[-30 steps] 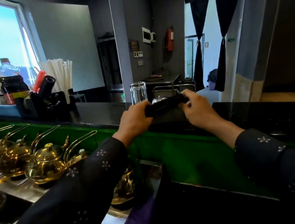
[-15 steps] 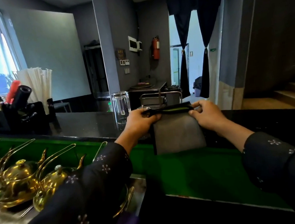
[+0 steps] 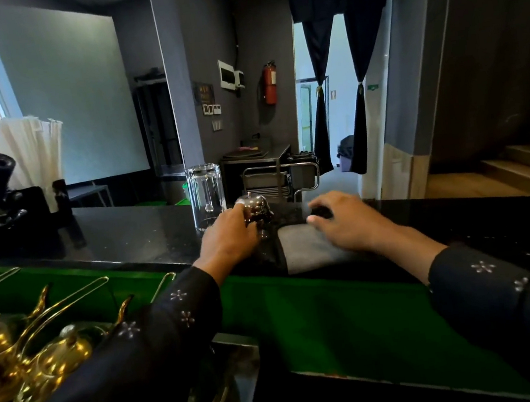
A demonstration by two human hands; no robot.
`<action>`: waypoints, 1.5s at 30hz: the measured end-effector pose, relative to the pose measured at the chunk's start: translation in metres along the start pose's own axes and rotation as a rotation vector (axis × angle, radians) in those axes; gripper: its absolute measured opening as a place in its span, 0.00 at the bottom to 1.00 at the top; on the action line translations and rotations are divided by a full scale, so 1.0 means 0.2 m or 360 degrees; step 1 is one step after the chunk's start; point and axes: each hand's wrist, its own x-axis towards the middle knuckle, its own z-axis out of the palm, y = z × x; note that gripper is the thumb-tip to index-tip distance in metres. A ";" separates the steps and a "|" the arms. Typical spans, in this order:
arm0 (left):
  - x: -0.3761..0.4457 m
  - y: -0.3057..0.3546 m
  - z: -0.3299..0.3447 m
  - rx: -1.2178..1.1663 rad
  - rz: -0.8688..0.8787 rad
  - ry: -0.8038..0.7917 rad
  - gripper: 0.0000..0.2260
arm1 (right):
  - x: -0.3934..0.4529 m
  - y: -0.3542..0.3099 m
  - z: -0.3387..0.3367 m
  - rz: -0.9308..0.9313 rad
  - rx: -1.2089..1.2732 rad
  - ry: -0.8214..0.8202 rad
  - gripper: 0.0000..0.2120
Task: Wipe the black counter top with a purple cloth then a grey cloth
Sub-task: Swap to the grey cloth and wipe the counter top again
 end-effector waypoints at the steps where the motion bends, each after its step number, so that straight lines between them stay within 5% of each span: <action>1: 0.00 -0.03 0.01 0.0075 0.0032 -0.0036 0.08 | 0.00 -0.03 0.04 -0.0034 -0.0035 -0.0104 0.22; 6: 0.00 -0.08 0.06 0.0204 0.0080 -0.0104 0.12 | 0.04 -0.10 0.24 0.0140 -0.0400 -0.0693 0.28; 21: 0.03 -0.14 0.07 0.0266 0.0175 -0.0263 0.21 | 0.47 0.18 0.30 0.0383 -0.0538 -0.0619 0.30; 25: 0.03 -0.14 0.07 0.0311 0.0170 -0.0234 0.21 | 0.57 0.58 0.25 0.0531 -0.0641 -0.0657 0.48; 30: 0.03 -0.13 0.09 0.0345 0.0152 -0.0245 0.22 | 0.50 0.48 0.12 0.0650 -0.0630 -0.0806 0.30; 38: 0.03 -0.14 0.11 0.0337 0.0165 -0.0191 0.20 | 0.65 0.42 0.18 0.0690 -0.0621 -0.0826 0.30; 42: 0.05 -0.13 0.10 0.0336 0.0155 -0.0192 0.19 | 0.72 0.32 0.31 0.0457 -0.0696 -0.0764 0.41; 45: 0.03 -0.13 0.10 0.0327 0.0159 -0.0207 0.19 | 0.66 0.21 0.35 0.0323 -0.0613 -0.0765 0.34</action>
